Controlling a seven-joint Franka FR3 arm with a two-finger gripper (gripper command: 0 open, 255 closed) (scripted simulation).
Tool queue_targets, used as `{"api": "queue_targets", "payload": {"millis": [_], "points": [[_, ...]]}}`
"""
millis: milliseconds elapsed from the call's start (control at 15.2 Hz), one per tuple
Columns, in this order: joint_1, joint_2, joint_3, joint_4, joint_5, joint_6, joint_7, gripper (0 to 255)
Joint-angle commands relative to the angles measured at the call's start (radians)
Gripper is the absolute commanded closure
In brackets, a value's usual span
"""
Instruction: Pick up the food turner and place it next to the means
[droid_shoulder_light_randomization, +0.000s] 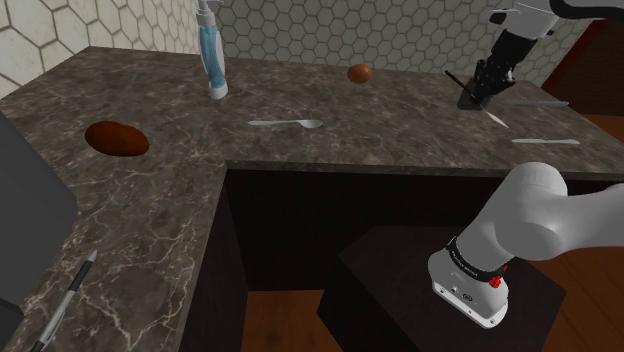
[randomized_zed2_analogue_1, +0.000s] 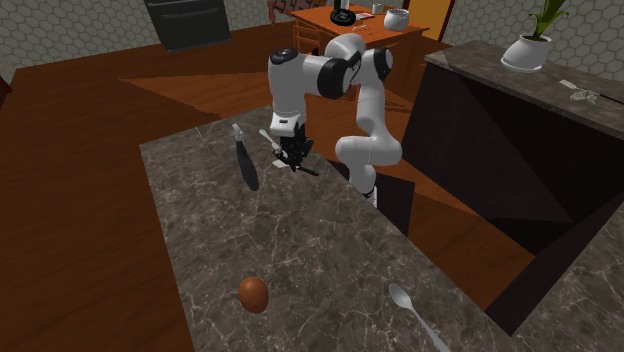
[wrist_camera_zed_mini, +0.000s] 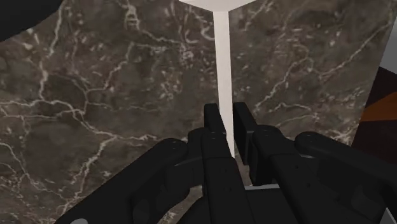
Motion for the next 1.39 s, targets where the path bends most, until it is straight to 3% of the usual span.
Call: {"api": "queue_targets", "payload": {"millis": [0,330,660,924,1056,1320], "points": [[0.008,0.033,-0.055,0.054,-0.03,-0.002,-0.052,255],[0.044,0.112,-0.193,0.174,-0.086,0.012,-0.168,255],[0.117,0.2,-0.347,0.32,-0.12,0.026,-0.283,255],[0.212,0.272,-0.496,0.456,-0.13,0.033,-0.378,255],[0.3,0.316,-0.614,0.559,-0.13,0.033,-0.44,255],[0.292,0.297,-0.626,0.505,-0.151,0.076,-0.428,255]]}}
